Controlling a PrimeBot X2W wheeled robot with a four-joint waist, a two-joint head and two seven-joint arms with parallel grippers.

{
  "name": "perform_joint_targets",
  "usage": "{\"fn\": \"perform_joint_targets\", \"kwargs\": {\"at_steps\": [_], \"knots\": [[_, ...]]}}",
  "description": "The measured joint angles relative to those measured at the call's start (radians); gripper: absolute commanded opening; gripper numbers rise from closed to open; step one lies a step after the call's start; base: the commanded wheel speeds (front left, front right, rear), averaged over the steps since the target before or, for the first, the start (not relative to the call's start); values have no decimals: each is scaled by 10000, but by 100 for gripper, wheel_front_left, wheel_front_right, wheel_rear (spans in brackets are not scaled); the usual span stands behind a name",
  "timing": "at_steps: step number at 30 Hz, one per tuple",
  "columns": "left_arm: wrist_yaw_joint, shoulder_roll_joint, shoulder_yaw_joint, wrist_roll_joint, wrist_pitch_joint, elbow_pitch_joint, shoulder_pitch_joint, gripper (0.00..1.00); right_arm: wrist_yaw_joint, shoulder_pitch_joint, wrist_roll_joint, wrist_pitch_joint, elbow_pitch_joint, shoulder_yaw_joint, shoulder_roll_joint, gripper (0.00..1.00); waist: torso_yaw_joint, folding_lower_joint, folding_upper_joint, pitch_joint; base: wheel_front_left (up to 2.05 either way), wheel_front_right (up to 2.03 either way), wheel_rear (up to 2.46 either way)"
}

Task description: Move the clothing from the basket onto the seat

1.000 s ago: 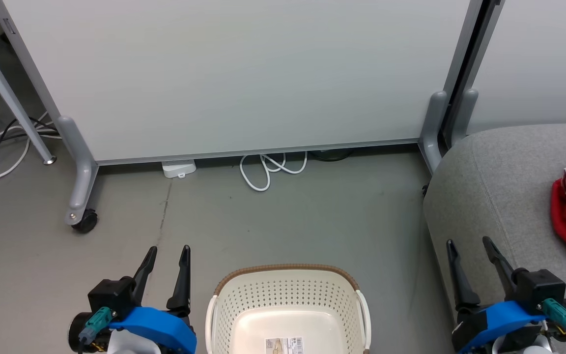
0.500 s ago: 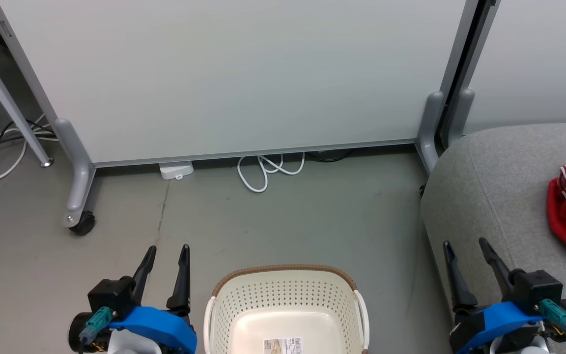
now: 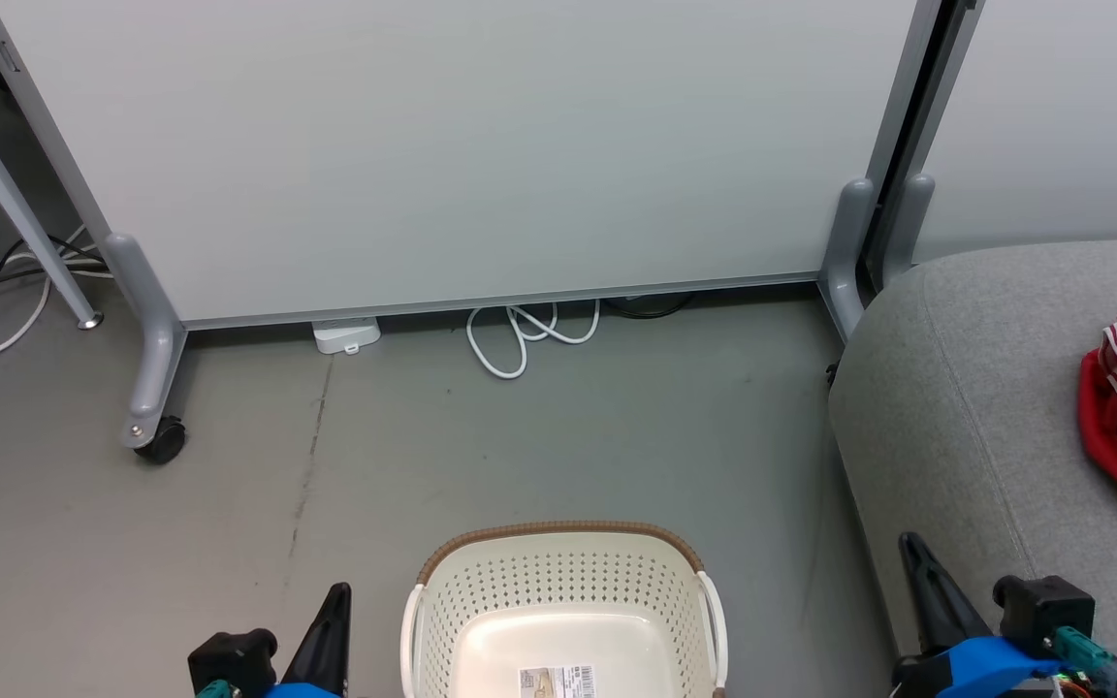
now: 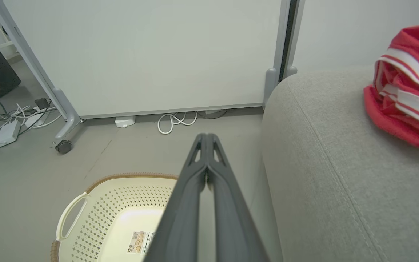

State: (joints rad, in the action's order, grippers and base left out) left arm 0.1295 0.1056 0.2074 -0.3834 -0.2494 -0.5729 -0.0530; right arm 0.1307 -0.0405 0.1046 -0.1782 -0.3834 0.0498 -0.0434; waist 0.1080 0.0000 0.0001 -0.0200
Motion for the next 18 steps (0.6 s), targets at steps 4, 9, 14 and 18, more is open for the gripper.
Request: {"fn": "perform_joint_targets", "kwargs": {"at_steps": [4, 9, 14, 18], "knots": [[-2, -38, -125, -650, 203, 128, 28, 0, 0, 12, 788, 165, -2, 46, 8, 0, -35, 0, 0, 7, 0, 0, 0], [0, -77, -360, -1475, 449, 345, 25, 0, 0, 9, 1802, 364, 90, 82, 8, 0, -79, -1, 0, 17, 0, 0, 0], [0, -117, -566, -2242, 658, 556, 13, 0, 0, -1, 2736, 520, 188, 109, 8, 0, -122, 0, 0, 26, 0, 0, 0], [0, -136, -706, -2834, 840, 717, -7, 0, 0, -8, 3467, 656, 257, 136, 8, 0, -157, 0, 0, 34, 0, 0, 0]]}}
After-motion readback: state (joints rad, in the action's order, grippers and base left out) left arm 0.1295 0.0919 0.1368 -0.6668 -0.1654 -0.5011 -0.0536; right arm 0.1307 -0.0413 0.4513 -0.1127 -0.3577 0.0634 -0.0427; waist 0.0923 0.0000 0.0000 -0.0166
